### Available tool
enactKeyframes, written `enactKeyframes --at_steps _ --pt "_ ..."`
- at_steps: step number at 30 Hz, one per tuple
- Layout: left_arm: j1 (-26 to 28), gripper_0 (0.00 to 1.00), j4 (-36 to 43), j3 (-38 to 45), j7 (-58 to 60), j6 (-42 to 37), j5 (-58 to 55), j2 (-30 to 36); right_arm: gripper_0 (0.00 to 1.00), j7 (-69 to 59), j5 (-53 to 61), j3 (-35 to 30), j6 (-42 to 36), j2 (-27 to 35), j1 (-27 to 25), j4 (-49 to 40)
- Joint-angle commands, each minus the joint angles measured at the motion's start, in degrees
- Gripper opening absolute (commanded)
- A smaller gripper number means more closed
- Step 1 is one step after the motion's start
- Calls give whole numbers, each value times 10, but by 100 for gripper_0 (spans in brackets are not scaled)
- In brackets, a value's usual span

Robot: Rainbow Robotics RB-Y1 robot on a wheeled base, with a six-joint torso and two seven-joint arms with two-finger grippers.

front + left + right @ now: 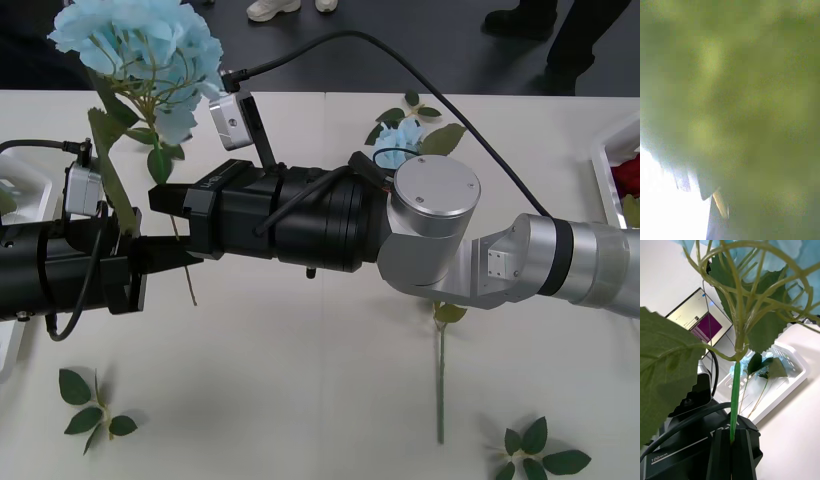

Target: Put the red flowers into the right box and the blue flowers into the left box

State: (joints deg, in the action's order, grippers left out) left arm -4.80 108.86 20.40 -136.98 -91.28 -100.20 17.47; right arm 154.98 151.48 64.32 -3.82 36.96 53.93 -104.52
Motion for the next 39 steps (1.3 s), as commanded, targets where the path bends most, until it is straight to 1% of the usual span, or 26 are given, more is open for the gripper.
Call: enactKeyframes --at_steps 1,7,8,9,10,11,12,20,27,30,36,37,39 --pt "-17 0 11 8 -14 1 -3 5 0 0 -3 -1 -1 -6 21 -8" --pt "-15 0 11 14 -14 1 -4 5 0 0 -3 -1 -1 -6 21 -8" --pt "-15 0 11 16 -14 1 -4 5 39 0 -3 -1 -1 -6 21 -8" --pt "-15 0 11 17 -14 1 -4 5 62 0 -3 -1 -1 -6 21 -8" --pt "-15 0 11 17 -13 1 -4 5 78 0 -3 -1 -1 -6 21 -8" --pt "-15 0 11 18 -13 1 -4 5 97 0 -3 -1 -1 -6 21 -8" --pt "-15 0 11 19 -13 1 -4 5 100 0 -3 -1 -1 -6 21 -8" --pt "-2 0 12 38 -12 5 -16 5 100 0 -3 -1 -1 -6 21 -8" --pt "38 0 12 86 -12 19 -33 8 100 0 -3 -1 -1 -6 21 -8" --pt "67 0 16 104 -8 48 -41 17 100 0 -3 -1 -1 -6 21 -8" --pt "153 0 48 145 35 133 -39 48 100 0 -3 3 -2 -3 11 -5" --pt "175 0 58 155 51 157 -39 55 100 0 2 -2 -2 6 14 -9" --pt "201 0 67 166 75 184 -37 63 100 0 16 -2 -4 22 19 -14"
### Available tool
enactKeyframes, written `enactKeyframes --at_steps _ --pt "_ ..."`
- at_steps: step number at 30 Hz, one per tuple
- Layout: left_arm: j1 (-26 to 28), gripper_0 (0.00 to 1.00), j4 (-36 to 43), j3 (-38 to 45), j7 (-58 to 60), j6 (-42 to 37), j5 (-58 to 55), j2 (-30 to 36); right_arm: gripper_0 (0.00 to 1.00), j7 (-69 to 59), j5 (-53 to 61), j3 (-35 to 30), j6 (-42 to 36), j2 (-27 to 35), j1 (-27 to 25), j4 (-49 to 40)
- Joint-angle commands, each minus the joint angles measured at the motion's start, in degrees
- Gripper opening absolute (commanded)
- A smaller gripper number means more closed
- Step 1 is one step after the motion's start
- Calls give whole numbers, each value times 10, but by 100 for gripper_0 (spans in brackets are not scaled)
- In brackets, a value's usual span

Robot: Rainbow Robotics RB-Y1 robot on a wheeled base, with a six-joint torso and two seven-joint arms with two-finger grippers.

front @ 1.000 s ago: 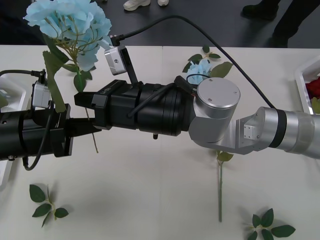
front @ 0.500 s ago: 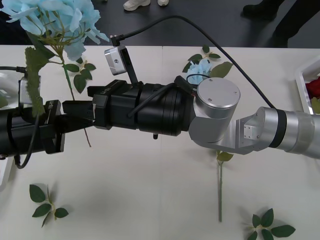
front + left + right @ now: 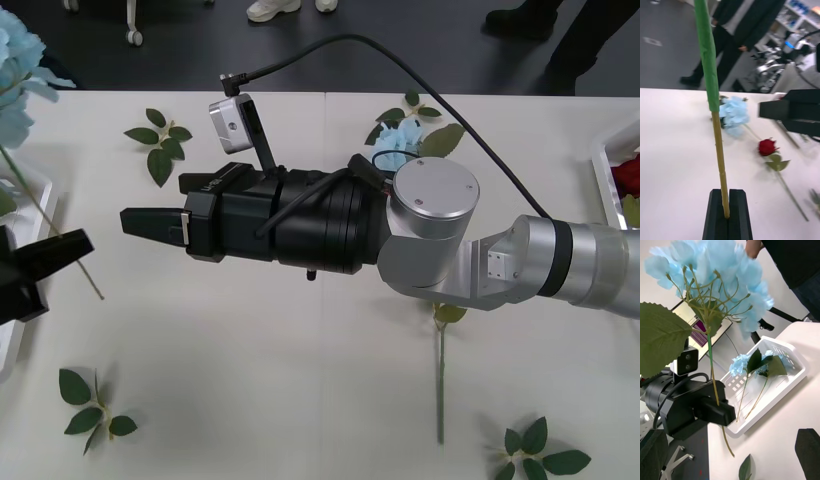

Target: Put the red flowers into the right box and the blue flowers into the left box

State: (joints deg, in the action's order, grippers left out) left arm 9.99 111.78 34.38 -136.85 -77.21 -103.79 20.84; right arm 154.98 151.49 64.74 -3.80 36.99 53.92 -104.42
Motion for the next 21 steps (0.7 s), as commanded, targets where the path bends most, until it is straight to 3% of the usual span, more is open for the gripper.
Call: enactKeyframes --at_steps 1,10,21 --pt "70 0 45 34 89 62 5 35 100 0 28 -7 -6 37 23 -18" --pt "128 0 68 98 199 146 88 52 100 -6 31 -14 -65 151 73 -27" --pt "110 0 37 106 292 215 263 104 100 -107 31 9 -62 253 91 -63"
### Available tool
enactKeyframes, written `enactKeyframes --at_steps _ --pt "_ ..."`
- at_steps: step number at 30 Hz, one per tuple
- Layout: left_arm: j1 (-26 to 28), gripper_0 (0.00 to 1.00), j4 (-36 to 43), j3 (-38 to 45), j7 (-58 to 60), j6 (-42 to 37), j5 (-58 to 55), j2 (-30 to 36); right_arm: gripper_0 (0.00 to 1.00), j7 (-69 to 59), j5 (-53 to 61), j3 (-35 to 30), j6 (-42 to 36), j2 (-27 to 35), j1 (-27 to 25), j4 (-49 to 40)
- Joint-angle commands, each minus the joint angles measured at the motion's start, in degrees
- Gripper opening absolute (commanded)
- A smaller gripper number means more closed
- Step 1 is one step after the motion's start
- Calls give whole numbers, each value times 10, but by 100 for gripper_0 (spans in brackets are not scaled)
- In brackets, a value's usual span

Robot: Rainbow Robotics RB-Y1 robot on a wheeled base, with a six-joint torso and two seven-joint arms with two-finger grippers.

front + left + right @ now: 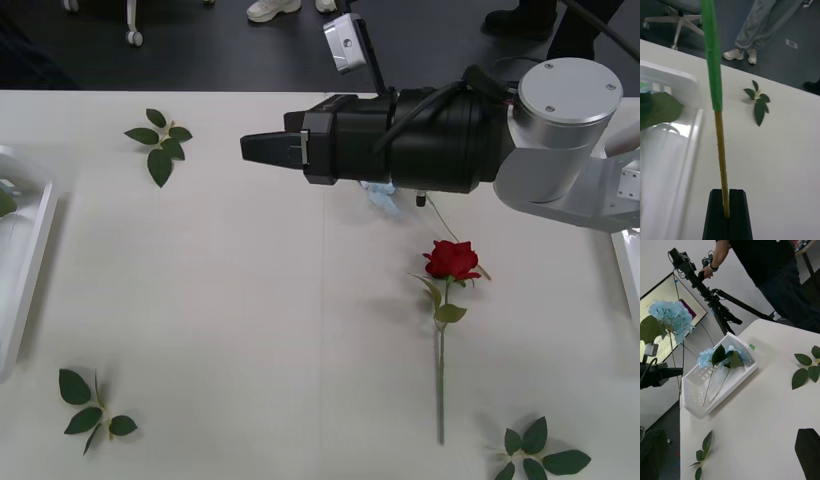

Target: Put the red flowers into the right box and the blue flowers into the left box

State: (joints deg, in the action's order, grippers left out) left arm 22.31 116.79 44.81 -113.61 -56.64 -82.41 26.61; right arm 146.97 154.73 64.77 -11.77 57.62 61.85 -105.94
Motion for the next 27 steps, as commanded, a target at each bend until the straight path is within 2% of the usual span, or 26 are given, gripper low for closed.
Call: enactKeyframes --at_steps 1,7,11,19,24,25,27 --pt "-17 0 -21 2 59 10 57 50 100 -36 -1 11 23 53 13 -53" --pt "-80 0 -115 -3 53 9 132 84 100 -102 -1 31 34 103 16 -78" --pt "-110 0 -170 -16 46 10 175 100 100 -100 -7 62 46 127 17 -78" --pt "-170 0 -266 -34 34 10 275 108 100 -93 -60 71 43 113 -16 -42" --pt "-161 1 -272 -47 28 10 281 108 100 -92 -87 70 46 95 -28 -15" --pt "-157 4 -271 -48 28 10 278 108 100 -90 -88 70 47 89 -29 -9" --pt "-153 23 -272 -50 26 9 270 108 100 -89 -90 70 49 79 -24 6"
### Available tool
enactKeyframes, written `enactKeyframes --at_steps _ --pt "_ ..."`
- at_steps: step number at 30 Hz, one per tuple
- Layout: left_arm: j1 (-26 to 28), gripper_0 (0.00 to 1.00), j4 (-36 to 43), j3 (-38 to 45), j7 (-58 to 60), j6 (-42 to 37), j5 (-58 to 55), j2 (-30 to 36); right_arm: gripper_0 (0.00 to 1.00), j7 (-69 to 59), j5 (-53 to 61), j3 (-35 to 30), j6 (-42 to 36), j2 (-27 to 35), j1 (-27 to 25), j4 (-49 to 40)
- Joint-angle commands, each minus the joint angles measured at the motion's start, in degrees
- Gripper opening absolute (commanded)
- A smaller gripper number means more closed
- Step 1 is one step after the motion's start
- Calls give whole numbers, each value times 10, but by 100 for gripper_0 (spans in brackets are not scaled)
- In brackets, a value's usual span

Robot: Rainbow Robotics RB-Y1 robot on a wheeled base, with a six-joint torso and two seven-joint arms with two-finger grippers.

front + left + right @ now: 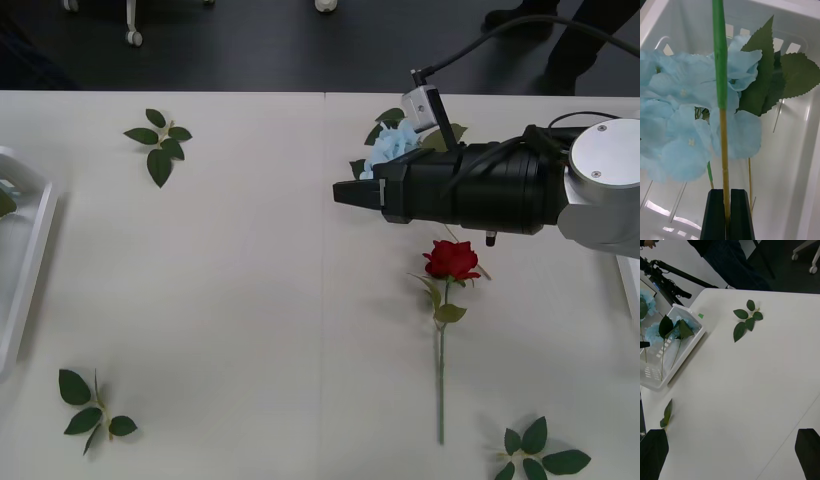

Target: Put the red flowers into the right box and the blue flowers into the left box

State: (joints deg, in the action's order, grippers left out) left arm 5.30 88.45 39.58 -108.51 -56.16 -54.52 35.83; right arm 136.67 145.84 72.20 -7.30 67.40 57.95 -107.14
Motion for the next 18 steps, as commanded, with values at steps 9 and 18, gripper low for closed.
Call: enactKeyframes --at_steps 9,18 --pt "35 100 14 1 -33 5 -74 16 100 -69 -118 -14 -11 -20 16 33" --pt "71 100 27 -1 -49 4 -205 16 100 -204 -282 -29 -6 -21 -25 33"
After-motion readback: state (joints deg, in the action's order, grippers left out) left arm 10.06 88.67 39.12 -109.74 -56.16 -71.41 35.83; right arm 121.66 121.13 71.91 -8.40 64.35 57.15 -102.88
